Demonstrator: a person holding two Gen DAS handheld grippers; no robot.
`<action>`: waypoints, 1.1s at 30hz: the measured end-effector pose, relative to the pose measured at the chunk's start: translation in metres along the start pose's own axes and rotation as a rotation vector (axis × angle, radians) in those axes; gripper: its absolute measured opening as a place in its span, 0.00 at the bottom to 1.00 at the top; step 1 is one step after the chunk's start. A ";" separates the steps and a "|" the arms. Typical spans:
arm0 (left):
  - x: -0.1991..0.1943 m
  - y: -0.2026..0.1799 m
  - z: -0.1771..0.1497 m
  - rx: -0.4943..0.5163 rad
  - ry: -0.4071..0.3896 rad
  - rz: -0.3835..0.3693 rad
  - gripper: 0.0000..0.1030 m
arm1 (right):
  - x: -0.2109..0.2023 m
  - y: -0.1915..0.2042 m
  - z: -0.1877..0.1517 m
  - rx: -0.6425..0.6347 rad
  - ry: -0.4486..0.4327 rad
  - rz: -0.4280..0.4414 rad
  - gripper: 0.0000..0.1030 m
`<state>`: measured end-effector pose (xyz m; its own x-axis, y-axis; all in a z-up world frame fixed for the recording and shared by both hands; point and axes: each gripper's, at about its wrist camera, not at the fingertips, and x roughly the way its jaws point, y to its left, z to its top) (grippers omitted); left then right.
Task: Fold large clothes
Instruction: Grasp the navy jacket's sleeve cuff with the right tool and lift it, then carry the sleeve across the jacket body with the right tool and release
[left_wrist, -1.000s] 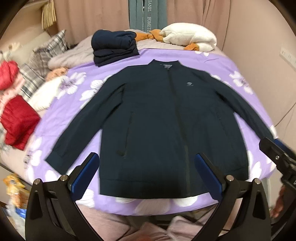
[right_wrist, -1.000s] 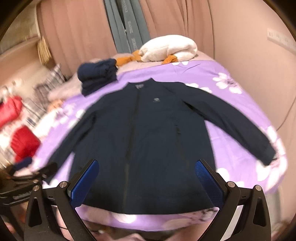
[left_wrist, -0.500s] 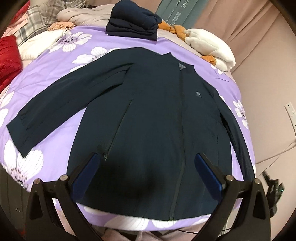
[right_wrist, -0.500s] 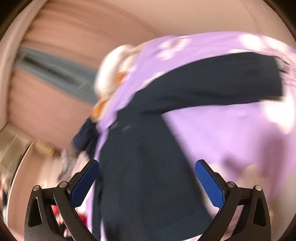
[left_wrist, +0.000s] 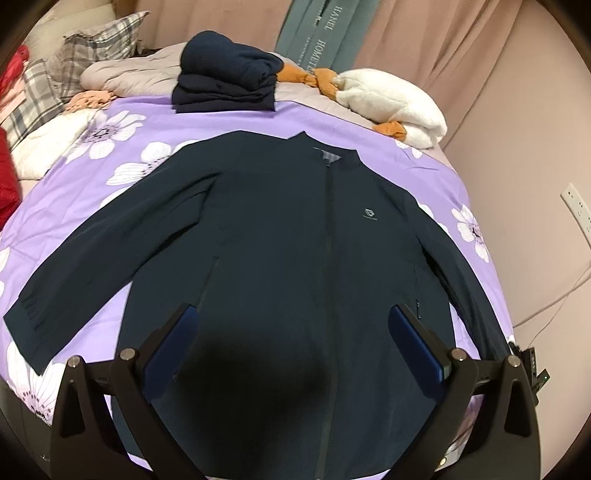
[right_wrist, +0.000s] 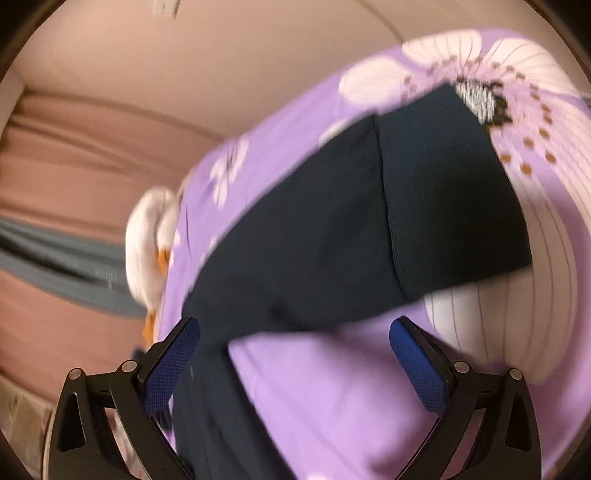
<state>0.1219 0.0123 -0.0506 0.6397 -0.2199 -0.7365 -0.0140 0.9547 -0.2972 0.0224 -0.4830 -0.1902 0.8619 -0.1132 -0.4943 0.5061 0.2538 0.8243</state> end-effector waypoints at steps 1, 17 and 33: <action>0.002 -0.003 0.001 0.006 0.004 0.000 1.00 | 0.000 -0.001 0.003 0.011 -0.030 0.004 1.00; 0.034 0.016 0.032 0.016 0.009 0.124 1.00 | -0.017 0.097 0.043 -0.215 -0.135 -0.057 0.09; 0.023 0.128 0.079 -0.209 -0.065 0.212 1.00 | 0.068 0.418 -0.214 -1.256 -0.039 -0.067 0.09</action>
<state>0.1949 0.1450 -0.0575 0.6530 -0.0006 -0.7574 -0.3062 0.9144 -0.2647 0.2860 -0.1789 0.0619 0.8468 -0.1838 -0.4991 0.1876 0.9813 -0.0431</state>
